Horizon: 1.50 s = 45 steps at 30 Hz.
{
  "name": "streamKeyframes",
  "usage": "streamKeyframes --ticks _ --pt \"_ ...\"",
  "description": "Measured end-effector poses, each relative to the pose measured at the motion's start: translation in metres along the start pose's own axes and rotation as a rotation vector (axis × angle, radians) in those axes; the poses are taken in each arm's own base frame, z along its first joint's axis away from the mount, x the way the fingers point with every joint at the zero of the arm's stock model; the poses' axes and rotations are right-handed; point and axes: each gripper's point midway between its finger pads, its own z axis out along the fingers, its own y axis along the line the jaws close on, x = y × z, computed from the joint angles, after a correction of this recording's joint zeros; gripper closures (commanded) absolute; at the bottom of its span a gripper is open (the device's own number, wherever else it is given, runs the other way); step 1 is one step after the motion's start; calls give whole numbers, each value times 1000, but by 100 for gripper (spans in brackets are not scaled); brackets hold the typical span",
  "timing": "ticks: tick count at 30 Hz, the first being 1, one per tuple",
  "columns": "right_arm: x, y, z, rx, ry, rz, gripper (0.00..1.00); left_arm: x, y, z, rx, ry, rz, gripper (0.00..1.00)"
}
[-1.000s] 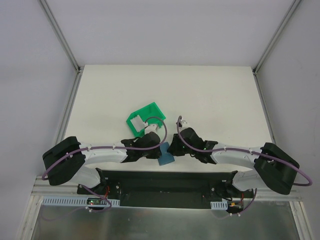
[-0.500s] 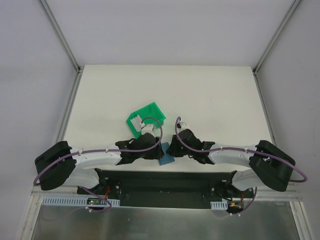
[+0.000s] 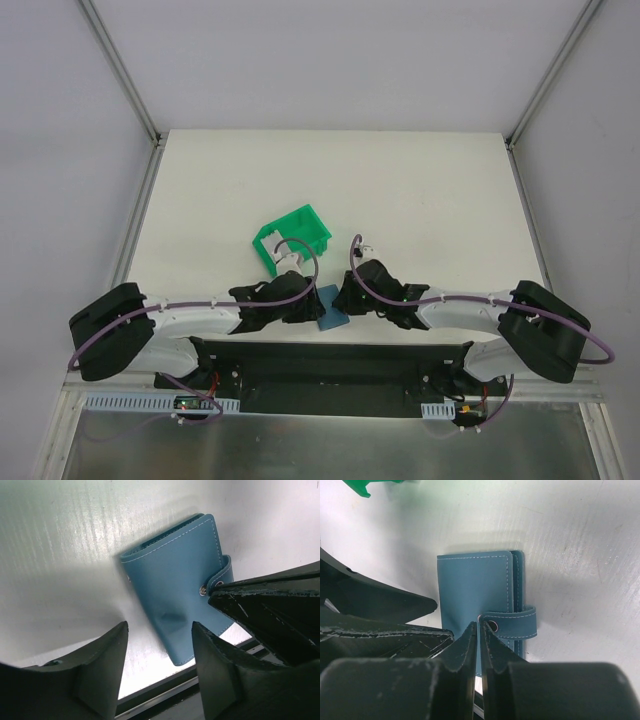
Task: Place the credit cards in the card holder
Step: Close the card holder at the center of the board.
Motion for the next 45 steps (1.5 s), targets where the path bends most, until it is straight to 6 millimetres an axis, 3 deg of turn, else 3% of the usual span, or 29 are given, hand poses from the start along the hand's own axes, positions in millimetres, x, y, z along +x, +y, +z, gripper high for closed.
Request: streamKeyframes --ticks 16,22,30,35,45 --pt "0 -5 -3 8 -13 -1 89 -4 -11 16 -11 3 -14 90" --pt "-10 -4 -12 2 -44 -2 86 -6 -15 19 -13 4 22 91" --pt "-36 -10 -43 29 -135 -23 84 -9 -18 22 -28 16 77 87" --pt "-24 -29 -49 107 -91 -26 84 -9 -18 22 -32 22 89 86" --pt "-8 -41 -38 151 -19 -22 85 -9 -18 23 -38 27 96 86"
